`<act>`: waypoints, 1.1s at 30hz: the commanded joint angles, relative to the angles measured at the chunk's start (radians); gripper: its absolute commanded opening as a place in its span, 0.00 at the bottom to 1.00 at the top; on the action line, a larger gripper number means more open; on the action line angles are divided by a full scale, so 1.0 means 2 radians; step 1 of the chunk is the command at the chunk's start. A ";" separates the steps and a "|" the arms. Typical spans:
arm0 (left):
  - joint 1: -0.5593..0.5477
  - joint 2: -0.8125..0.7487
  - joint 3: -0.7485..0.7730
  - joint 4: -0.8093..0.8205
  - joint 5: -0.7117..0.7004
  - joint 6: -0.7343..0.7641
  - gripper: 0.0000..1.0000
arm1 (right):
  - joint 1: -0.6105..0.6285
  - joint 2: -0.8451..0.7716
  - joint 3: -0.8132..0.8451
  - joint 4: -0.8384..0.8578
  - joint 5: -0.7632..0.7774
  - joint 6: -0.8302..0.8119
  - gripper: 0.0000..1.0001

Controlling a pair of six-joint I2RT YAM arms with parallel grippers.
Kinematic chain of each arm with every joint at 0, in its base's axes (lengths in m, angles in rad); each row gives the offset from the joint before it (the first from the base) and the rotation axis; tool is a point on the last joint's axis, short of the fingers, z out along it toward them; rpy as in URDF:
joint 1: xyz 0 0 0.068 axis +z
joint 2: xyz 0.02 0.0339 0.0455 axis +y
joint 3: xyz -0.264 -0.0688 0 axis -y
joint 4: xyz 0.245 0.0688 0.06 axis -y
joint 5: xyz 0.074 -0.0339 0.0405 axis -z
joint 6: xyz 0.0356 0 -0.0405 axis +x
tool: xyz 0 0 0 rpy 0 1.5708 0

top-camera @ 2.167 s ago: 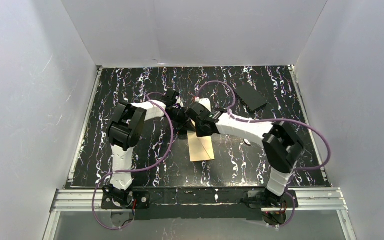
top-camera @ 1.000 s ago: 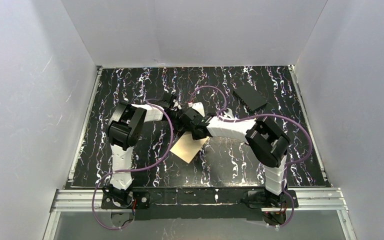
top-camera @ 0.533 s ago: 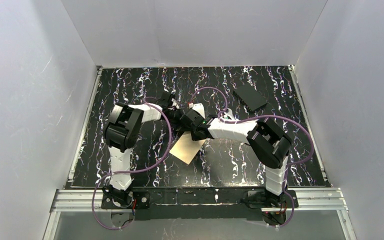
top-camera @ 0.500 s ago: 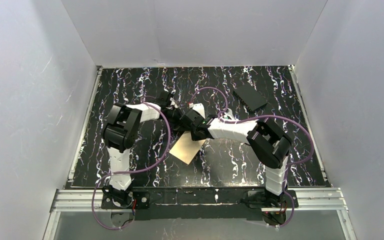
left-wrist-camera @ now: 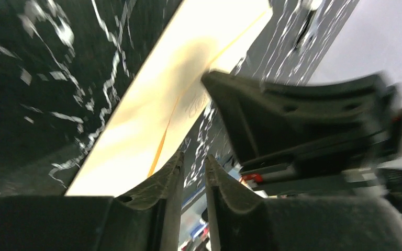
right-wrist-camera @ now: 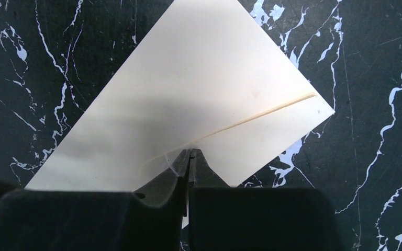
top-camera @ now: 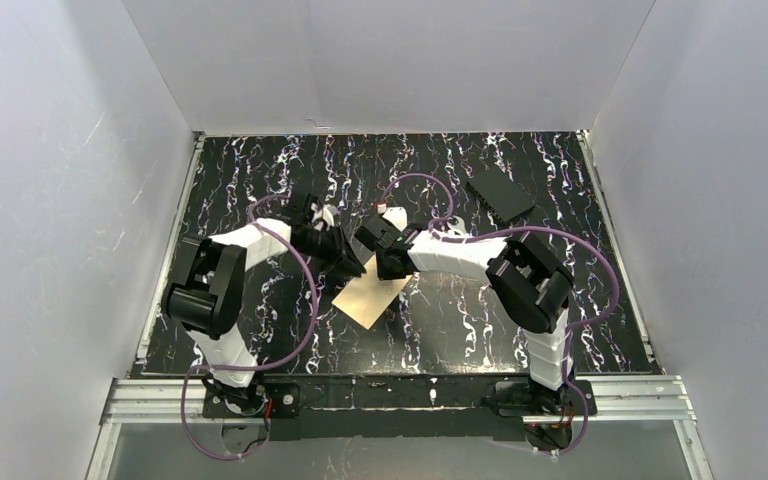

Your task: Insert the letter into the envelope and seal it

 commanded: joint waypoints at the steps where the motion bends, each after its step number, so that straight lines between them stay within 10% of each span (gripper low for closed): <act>1: -0.041 -0.033 -0.056 0.036 0.032 -0.016 0.16 | 0.012 0.058 -0.023 -0.068 -0.048 0.047 0.10; 33: -0.088 0.055 -0.063 -0.042 -0.096 0.023 0.00 | 0.069 0.010 -0.007 -0.016 -0.020 -0.063 0.13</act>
